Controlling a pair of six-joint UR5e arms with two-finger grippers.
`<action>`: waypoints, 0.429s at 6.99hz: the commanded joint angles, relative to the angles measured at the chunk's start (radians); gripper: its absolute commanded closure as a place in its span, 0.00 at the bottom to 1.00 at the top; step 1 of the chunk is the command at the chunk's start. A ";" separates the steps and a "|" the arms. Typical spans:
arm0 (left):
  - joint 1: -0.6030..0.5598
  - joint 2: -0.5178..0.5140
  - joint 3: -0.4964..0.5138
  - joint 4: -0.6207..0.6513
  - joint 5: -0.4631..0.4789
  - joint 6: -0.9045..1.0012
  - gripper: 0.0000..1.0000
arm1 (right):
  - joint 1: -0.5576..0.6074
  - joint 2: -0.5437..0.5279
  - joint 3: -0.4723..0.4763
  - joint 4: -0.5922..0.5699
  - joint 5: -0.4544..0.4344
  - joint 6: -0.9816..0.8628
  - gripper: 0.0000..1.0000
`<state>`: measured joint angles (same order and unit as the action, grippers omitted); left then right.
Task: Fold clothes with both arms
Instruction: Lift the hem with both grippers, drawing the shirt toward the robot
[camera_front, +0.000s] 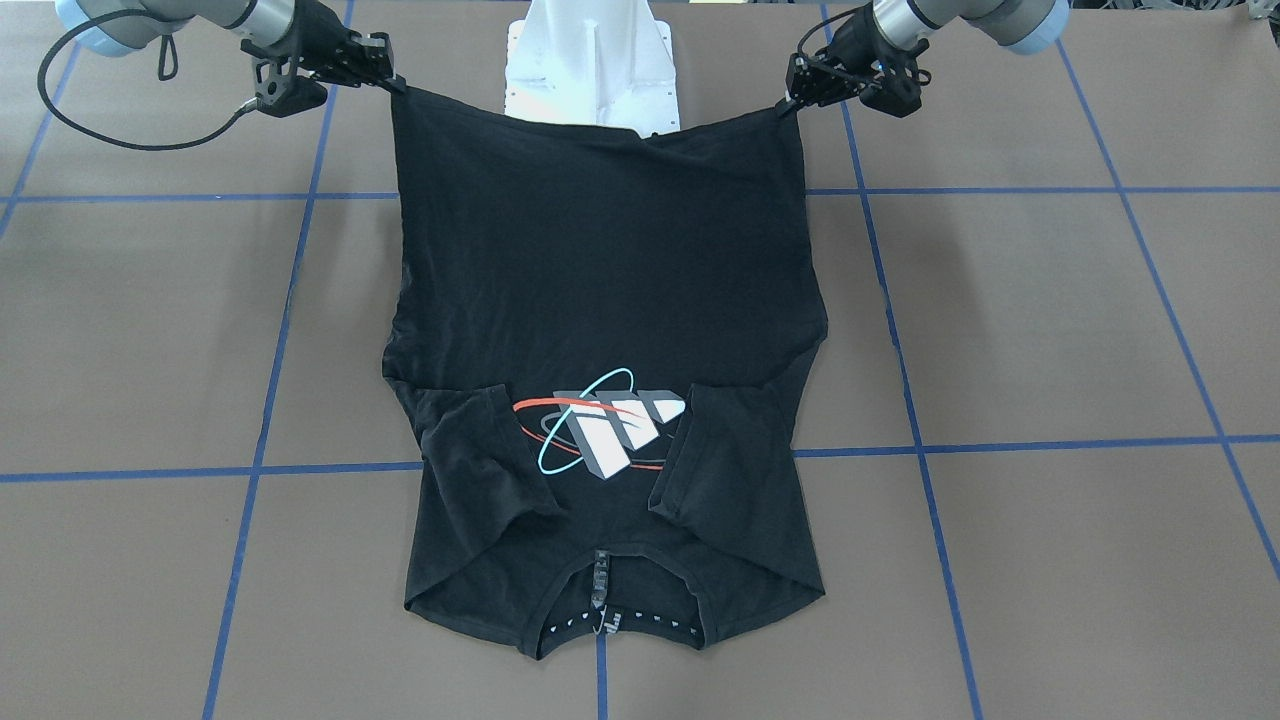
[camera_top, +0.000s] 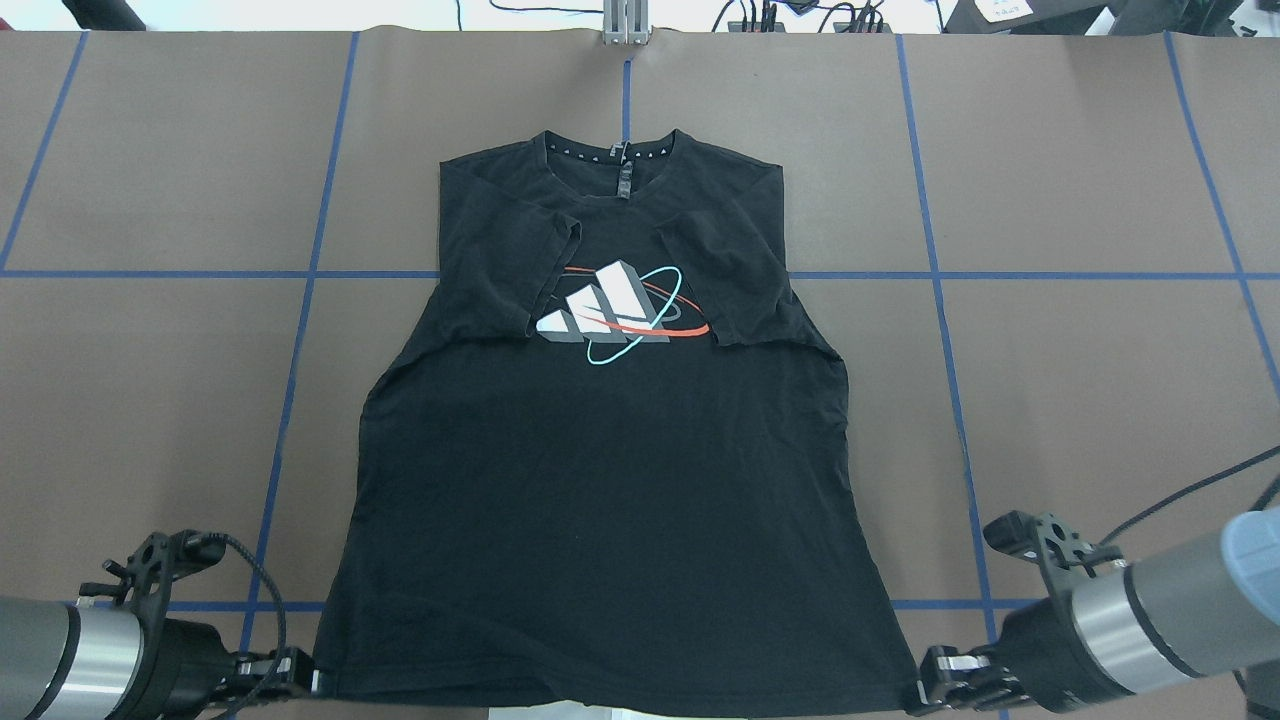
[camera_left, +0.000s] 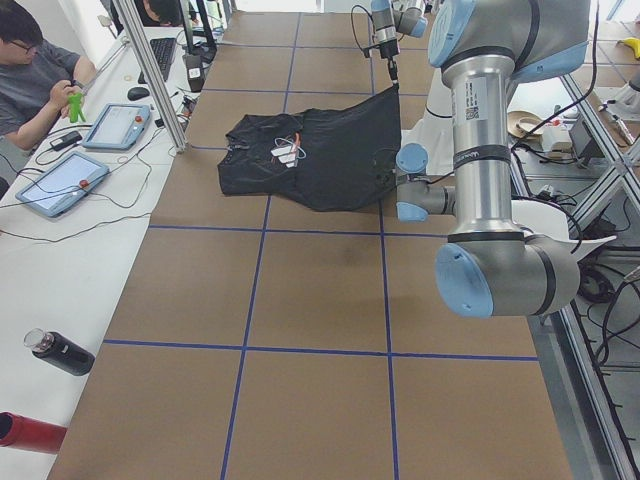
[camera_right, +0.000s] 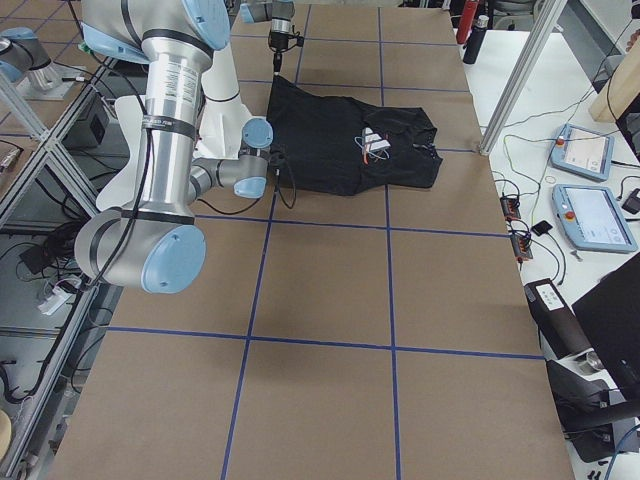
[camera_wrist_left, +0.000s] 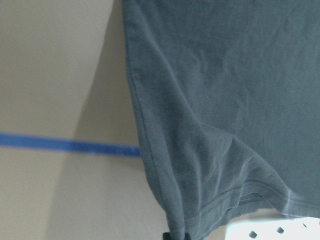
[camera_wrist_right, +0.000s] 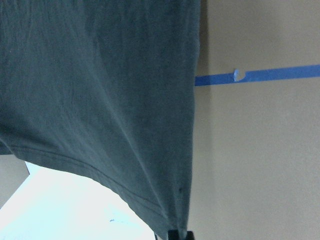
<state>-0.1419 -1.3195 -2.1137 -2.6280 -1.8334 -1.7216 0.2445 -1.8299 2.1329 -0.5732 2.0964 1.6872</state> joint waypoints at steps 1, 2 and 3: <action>0.063 0.028 -0.049 -0.001 -0.017 0.004 1.00 | -0.019 -0.090 -0.001 0.148 0.001 0.000 1.00; 0.050 0.019 -0.058 -0.004 -0.018 0.004 1.00 | -0.024 -0.077 -0.013 0.150 0.001 0.000 1.00; 0.029 0.019 -0.077 -0.004 -0.042 0.002 1.00 | -0.008 -0.022 -0.046 0.150 0.004 -0.001 1.00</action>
<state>-0.0983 -1.2991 -2.1717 -2.6313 -1.8574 -1.7185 0.2277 -1.8911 2.1152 -0.4334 2.0978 1.6870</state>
